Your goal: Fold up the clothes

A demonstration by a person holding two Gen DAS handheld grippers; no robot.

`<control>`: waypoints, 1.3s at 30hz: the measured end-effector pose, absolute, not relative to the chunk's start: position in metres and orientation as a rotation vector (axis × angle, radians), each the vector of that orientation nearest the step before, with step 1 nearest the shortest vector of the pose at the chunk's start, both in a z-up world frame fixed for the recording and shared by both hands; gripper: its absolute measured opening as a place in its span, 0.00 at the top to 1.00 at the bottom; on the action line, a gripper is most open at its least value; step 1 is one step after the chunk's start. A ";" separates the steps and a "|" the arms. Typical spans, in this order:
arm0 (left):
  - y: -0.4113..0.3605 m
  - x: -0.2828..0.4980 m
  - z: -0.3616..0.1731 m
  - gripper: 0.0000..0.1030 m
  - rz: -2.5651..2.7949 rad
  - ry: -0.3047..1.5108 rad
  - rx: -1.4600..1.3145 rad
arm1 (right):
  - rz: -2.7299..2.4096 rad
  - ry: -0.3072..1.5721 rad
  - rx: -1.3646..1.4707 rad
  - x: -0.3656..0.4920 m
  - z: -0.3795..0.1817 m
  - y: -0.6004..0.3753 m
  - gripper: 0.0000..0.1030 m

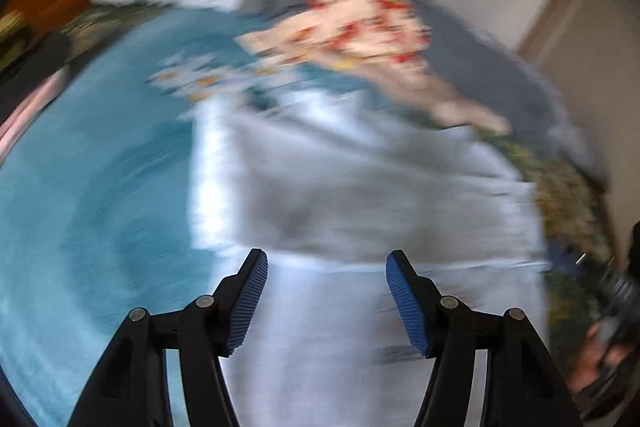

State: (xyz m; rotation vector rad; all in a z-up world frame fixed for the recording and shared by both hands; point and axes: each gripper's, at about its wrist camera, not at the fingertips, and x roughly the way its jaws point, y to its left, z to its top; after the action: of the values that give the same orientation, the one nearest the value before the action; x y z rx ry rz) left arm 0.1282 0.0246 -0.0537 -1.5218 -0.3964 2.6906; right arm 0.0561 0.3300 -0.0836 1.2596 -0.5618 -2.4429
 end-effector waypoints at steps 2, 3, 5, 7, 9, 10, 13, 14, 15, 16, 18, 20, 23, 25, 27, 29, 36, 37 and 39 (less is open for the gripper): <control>0.004 0.135 -0.066 0.36 2.711 -0.426 -1.581 | -2.439 -0.498 1.290 0.036 -0.087 0.323 0.50; -0.004 0.138 -0.071 0.36 2.717 -0.447 -1.603 | -2.442 -0.464 1.303 0.026 -0.089 0.319 0.50; -0.016 0.142 -0.079 0.36 2.715 -0.487 -1.628 | -2.454 -0.398 1.337 0.012 -0.095 0.313 0.50; -0.021 0.144 -0.084 0.36 2.709 -0.514 -1.628 | -2.458 -0.347 1.376 -0.001 -0.101 0.308 0.50; -0.023 0.144 -0.085 0.36 2.706 -0.517 -1.622 | -2.456 -0.345 1.405 -0.009 -0.107 0.306 0.50; -0.022 0.144 -0.084 0.36 2.705 -0.514 -1.621 | -2.454 -0.341 1.404 -0.010 -0.107 0.303 0.50; -0.023 0.143 -0.085 0.36 2.702 -0.519 -1.616 | -2.448 -0.328 1.402 -0.014 -0.109 0.295 0.50; -0.022 0.143 -0.085 0.36 2.701 -0.525 -1.613 | -2.450 -0.325 1.409 -0.015 -0.110 0.292 0.48; -0.023 0.143 -0.086 0.36 2.699 -0.532 -1.613 | -2.451 -0.326 1.410 -0.015 -0.110 0.289 0.50; -0.024 0.143 -0.087 0.36 2.695 -0.538 -1.612 | -2.443 -0.332 1.403 -0.015 -0.109 0.287 0.53; -0.026 0.143 -0.087 0.36 2.689 -0.551 -1.608 | -2.397 -0.355 1.404 -0.013 -0.109 0.281 0.68; -0.028 0.143 -0.087 0.36 2.685 -0.564 -1.605 | -2.384 -0.335 1.413 -0.011 -0.109 0.275 0.79; -0.029 0.142 -0.087 0.36 2.684 -0.560 -1.605 | -2.406 -0.303 1.421 -0.010 -0.108 0.267 0.95; -0.030 0.142 -0.086 0.36 2.681 -0.556 -1.606 | -2.424 -0.300 1.391 -0.009 -0.100 0.267 0.97; -0.028 0.143 -0.086 0.36 2.687 -0.574 -1.606 | -2.442 -0.305 1.340 -0.006 -0.087 0.268 0.98; -0.029 0.143 -0.086 0.36 2.690 -0.597 -1.604 | -2.461 -0.317 1.277 -0.003 -0.069 0.273 0.98; -0.037 0.138 -0.088 0.36 2.683 -0.629 -1.601 | -2.543 -0.440 1.203 0.007 -0.046 0.321 0.98; -0.037 0.138 -0.088 0.36 2.683 -0.630 -1.602 | -2.530 -0.468 1.243 0.005 -0.056 0.325 0.98; -0.038 0.137 -0.088 0.36 2.678 -0.629 -1.602 | -2.501 -0.511 1.313 0.002 -0.077 0.332 0.98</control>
State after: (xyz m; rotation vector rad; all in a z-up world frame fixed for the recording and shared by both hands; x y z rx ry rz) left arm 0.1371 -0.0382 -0.0880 -1.6015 -0.6288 2.6778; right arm 0.0016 0.3318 -0.0774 1.3129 -0.5110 -2.5011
